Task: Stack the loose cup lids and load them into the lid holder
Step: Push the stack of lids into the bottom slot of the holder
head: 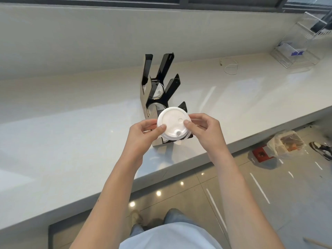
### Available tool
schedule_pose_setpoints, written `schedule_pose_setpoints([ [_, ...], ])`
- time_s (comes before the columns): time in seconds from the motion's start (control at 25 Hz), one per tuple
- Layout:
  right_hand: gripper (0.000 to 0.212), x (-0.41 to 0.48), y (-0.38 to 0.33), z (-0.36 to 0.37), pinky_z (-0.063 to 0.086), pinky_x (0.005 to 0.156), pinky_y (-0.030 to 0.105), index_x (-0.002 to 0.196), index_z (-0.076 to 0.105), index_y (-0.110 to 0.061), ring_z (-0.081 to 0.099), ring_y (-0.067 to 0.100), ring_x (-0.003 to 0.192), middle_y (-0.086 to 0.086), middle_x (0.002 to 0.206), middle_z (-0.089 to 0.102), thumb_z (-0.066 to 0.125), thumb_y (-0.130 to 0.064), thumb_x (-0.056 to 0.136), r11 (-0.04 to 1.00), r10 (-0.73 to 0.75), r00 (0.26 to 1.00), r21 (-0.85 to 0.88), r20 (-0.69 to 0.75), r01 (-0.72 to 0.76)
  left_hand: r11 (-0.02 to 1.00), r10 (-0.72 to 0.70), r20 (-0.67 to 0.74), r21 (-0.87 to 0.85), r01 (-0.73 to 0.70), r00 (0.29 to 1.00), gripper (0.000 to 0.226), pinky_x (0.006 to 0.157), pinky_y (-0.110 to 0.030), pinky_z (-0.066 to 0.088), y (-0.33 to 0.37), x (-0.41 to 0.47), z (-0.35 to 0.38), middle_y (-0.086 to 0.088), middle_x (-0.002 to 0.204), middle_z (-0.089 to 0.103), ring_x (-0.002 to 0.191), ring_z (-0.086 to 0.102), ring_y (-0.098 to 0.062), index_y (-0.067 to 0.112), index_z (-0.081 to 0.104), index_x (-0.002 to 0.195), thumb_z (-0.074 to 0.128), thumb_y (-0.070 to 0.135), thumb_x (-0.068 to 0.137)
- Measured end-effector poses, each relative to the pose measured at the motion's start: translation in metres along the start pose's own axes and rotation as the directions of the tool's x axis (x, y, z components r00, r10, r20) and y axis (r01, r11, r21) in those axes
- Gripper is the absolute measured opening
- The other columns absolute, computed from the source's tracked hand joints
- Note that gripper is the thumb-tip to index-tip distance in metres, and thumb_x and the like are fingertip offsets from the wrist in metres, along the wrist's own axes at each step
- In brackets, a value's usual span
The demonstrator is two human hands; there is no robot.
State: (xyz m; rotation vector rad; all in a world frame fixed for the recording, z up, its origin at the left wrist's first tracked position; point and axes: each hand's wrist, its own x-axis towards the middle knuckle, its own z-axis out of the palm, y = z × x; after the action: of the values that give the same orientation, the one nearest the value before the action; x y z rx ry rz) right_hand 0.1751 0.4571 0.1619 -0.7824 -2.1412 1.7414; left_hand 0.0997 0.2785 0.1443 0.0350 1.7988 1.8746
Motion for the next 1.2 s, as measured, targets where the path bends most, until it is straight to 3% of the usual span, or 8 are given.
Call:
schedule_pose_setpoints([
  [0.28, 0.026, 0.028, 0.019, -0.008, 0.056, 0.08, 0.022, 0.107, 0.07, -0.017, 0.071, 0.011, 0.1, -0.003, 0.103, 0.076, 0.078, -0.024, 0.083, 0.999, 0.024, 0.997, -0.045, 0.079, -0.02, 0.995, -0.083, 0.017, 0.058, 0.082, 0.996, 0.04, 0.102, -0.044, 0.055, -0.014, 0.021, 0.0, -0.009, 0.118, 0.072, 0.111, 0.07, -0.026, 0.019, 0.072, 0.117, 0.083, 0.028, 0.08],
  [0.52, 0.028, 0.061, 0.043, -0.026, 0.055, 0.08, 0.024, 0.104, 0.067, -0.02, 0.07, 0.011, 0.096, -0.005, 0.101, 0.074, 0.081, -0.025, 0.081, 0.995, 0.092, 0.969, -0.046, 0.227, -0.084, 0.993, -0.079, -0.082, 0.086, 0.086, 0.993, 0.028, 0.09, -0.024, 0.05, -0.025, 0.031, 0.021, 0.001, 0.11, 0.074, 0.1, 0.07, -0.008, 0.026, 0.07, 0.111, 0.079, 0.021, 0.085],
  [0.64, 0.031, 0.076, 0.056, -0.027, 0.059, 0.085, 0.033, 0.105, 0.066, -0.017, 0.071, 0.018, 0.097, -0.001, 0.104, 0.073, 0.082, -0.024, 0.079, 0.99, 0.138, 0.95, -0.013, 0.28, -0.14, 0.993, -0.093, -0.139, 0.065, 0.103, 0.986, 0.031, 0.088, -0.022, 0.05, -0.028, 0.04, 0.03, 0.004, 0.108, 0.077, 0.095, 0.071, -0.004, 0.019, 0.071, 0.117, 0.077, 0.02, 0.087],
  [0.8, 0.038, 0.086, 0.071, -0.023, 0.06, 0.08, 0.03, 0.11, 0.063, -0.017, 0.071, 0.018, 0.091, 0.0, 0.106, 0.071, 0.083, -0.025, 0.078, 0.986, 0.16, 0.931, -0.002, 0.329, -0.168, 0.992, -0.116, -0.23, 0.021, 0.124, 0.966, 0.033, 0.093, -0.028, 0.053, -0.037, 0.047, 0.035, 0.005, 0.112, 0.078, 0.097, 0.074, -0.005, 0.015, 0.072, 0.12, 0.076, 0.015, 0.087],
  [0.92, 0.04, 0.093, 0.081, -0.022, 0.059, 0.077, 0.025, 0.112, 0.063, -0.018, 0.071, 0.013, 0.087, -0.003, 0.105, 0.072, 0.083, -0.026, 0.078, 0.983, 0.176, 0.908, -0.022, 0.379, -0.181, 0.991, -0.126, -0.299, -0.003, 0.131, 0.946, 0.034, 0.098, -0.035, 0.055, -0.045, 0.051, 0.04, 0.0, 0.117, 0.077, 0.105, 0.074, -0.015, 0.013, 0.072, 0.122, 0.075, 0.014, 0.088],
  [1.2, 0.047, 0.116, 0.092, -0.014, 0.057, 0.08, 0.025, 0.118, 0.064, -0.017, 0.068, 0.013, 0.093, -0.003, 0.105, 0.07, 0.083, -0.031, 0.077, 0.964, 0.262, 0.842, -0.165, 0.472, -0.208, 0.981, -0.192, -0.318, -0.034, 0.191, 0.928, 0.035, 0.103, -0.044, 0.053, -0.066, 0.061, 0.034, -0.007, 0.118, 0.077, 0.112, 0.072, -0.027, 0.011, 0.072, 0.124, 0.074, 0.013, 0.089],
])
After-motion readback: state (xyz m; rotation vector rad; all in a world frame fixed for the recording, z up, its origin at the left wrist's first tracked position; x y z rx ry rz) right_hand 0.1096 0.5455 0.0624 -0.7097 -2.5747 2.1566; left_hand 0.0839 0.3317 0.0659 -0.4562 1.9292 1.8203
